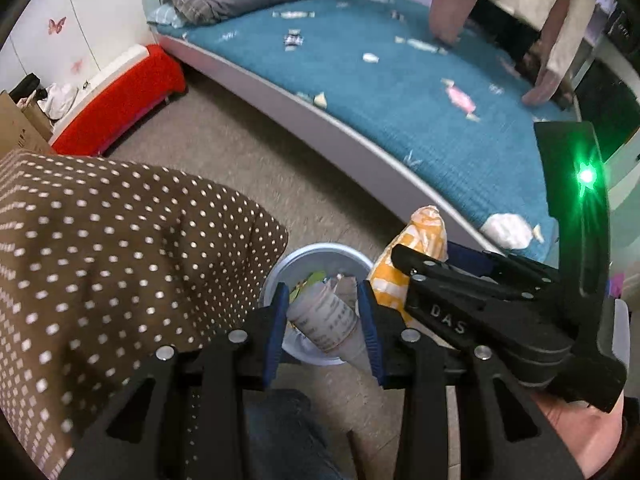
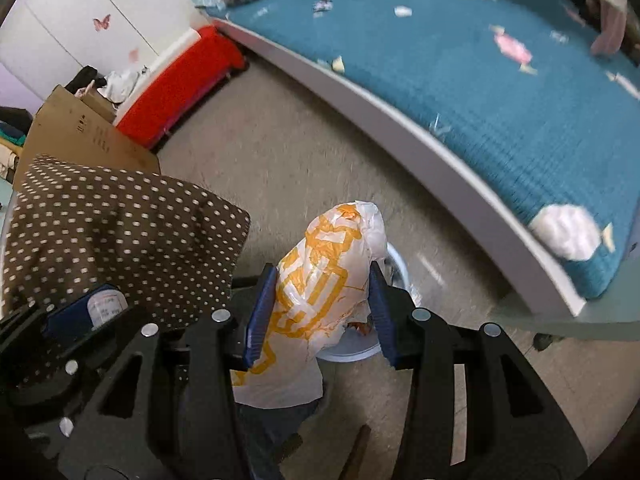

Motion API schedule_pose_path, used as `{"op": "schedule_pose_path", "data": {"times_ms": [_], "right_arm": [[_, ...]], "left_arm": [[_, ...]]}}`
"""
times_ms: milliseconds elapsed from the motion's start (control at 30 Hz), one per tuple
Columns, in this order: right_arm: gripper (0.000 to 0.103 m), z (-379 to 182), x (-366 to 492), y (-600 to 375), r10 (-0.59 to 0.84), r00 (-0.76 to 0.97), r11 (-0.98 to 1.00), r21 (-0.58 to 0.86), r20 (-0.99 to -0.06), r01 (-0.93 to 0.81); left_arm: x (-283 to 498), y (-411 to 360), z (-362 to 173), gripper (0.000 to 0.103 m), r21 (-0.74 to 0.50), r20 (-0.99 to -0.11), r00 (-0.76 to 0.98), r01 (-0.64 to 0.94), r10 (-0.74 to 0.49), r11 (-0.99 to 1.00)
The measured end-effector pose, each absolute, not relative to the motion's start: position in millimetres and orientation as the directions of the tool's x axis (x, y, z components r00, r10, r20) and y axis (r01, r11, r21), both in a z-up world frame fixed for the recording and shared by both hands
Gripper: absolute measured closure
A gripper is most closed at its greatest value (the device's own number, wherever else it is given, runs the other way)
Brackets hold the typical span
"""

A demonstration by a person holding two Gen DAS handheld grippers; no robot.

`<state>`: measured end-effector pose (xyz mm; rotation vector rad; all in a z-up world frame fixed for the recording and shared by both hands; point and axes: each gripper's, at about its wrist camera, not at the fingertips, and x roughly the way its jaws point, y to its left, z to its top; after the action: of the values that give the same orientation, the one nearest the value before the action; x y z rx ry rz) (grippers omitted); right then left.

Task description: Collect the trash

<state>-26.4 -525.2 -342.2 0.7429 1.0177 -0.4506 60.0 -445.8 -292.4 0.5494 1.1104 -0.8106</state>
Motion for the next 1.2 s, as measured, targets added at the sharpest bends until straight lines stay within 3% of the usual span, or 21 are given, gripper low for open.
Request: {"op": "schedule_pose_path", "data": {"times_ms": [167,233,267,300,333,367,400,467,633,900,1067,1200], "right_arm": [[0.056,-370.9,-17.1,-535.3,0.052,0.427,0.657,0.353,-0.903,0.666],[0.054,-385.8,-14.0,-541.1,0.082,0.423,0.628,0.376,-0.903,0.681],[0.051,-393.8,-12.7,-544.6,0.09,0.418,0.608,0.382,-0.904,0.696],[0.046,-399.7,-12.2,-546.6,0.102,0.415,0.589,0.391,-0.904,0.707],[0.043,-408.4,-12.8,-549.9,0.122,0.414,0.562,0.407,-0.902,0.72],[0.033,-414.0,-13.9,-552.1,0.141,0.418,0.541,0.423,-0.898,0.727],[0.016,-420.8,-15.2,-554.7,0.159,0.421,0.515,0.439,-0.893,0.736],[0.006,-428.0,-19.9,-557.2,0.157,0.426,0.482,0.446,-0.891,0.755],[0.006,-427.6,-32.4,-556.8,0.135,0.424,0.464,0.435,-0.896,0.772],[0.006,-383.7,-58.2,-550.4,0.075,0.466,0.47,0.444,-0.881,0.763],[0.006,-315.4,-69.4,-538.8,0.014,0.517,0.503,0.453,-0.856,0.736],[0.006,-244.7,-73.3,-519.0,-0.052,0.574,0.565,0.45,-0.817,0.692]], "left_arm": [[70.6,-461.4,-309.2,0.067,0.012,-0.952,0.19,0.809,-0.242,0.587],[73.2,-462.7,-315.9,0.056,0.021,-0.957,0.188,0.805,-0.222,0.592],[76.2,-463.9,-318.2,0.041,0.026,-0.958,0.19,0.803,-0.214,0.595],[77.7,-465.7,-319.6,0.026,0.031,-0.959,0.192,0.802,-0.208,0.597],[79.2,-466.4,-319.1,0.025,0.039,-0.956,0.203,0.802,-0.21,0.596],[79.1,-469.7,-319.0,0.024,0.052,-0.954,0.215,0.802,-0.207,0.595],[78.8,-475.1,-319.4,0.021,0.067,-0.953,0.228,0.802,-0.2,0.594],[77.6,-475.6,-317.4,0.019,0.098,-0.948,0.255,0.8,-0.189,0.592],[74.4,-472.0,-310.5,0.019,0.122,-0.939,0.287,0.794,-0.191,0.595],[56.2,-454.9,-269.1,0.019,0.087,-0.899,0.324,0.79,-0.294,0.607],[42.1,-420.7,-217.1,0.019,0.06,-0.846,0.373,0.776,-0.38,0.628],[30.2,-378.2,-162.3,0.01,0.074,-0.771,0.475,0.729,-0.425,0.681]]}}
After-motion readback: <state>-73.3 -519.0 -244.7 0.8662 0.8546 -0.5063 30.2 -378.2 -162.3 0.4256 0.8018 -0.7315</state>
